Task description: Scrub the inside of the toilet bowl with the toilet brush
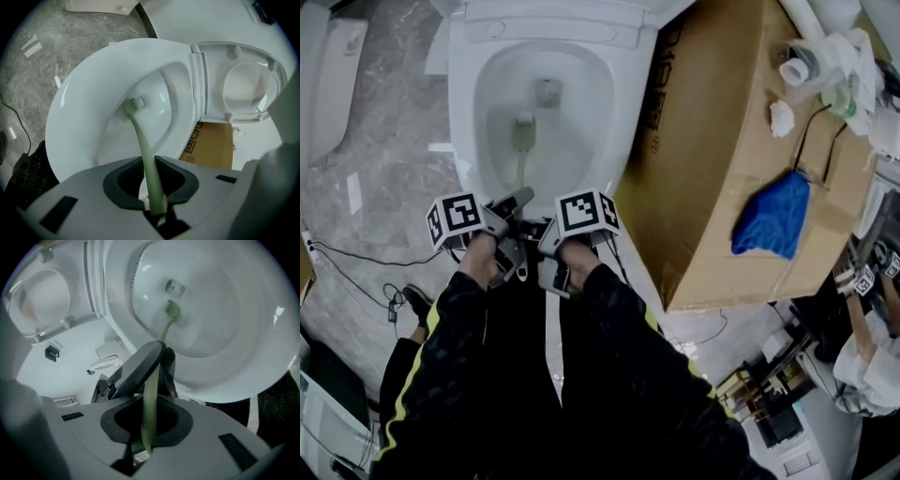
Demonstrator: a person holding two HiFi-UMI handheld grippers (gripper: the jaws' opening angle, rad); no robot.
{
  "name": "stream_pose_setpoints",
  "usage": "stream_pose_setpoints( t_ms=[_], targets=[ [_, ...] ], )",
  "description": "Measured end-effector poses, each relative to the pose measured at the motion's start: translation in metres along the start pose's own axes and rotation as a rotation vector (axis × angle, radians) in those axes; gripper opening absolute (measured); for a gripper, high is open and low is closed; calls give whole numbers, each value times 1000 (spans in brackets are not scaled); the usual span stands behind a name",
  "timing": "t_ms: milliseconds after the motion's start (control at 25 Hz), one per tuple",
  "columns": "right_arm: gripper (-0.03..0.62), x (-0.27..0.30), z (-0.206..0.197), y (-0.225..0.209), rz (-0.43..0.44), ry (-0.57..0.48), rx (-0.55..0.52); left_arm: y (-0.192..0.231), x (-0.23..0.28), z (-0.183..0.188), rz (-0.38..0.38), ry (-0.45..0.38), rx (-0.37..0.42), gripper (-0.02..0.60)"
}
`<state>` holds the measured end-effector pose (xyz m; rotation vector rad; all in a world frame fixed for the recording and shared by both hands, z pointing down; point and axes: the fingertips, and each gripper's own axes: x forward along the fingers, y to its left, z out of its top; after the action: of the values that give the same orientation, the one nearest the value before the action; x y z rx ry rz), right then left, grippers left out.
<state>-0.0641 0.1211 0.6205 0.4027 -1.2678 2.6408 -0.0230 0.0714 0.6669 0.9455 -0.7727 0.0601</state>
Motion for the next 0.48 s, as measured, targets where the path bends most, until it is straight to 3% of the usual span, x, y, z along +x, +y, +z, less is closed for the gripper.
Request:
stream_pose_setpoints(
  t_ms=[480],
  targets=[
    [53, 4, 23, 14, 3, 1, -47, -14, 6, 26, -24, -37, 26, 72]
  ],
)
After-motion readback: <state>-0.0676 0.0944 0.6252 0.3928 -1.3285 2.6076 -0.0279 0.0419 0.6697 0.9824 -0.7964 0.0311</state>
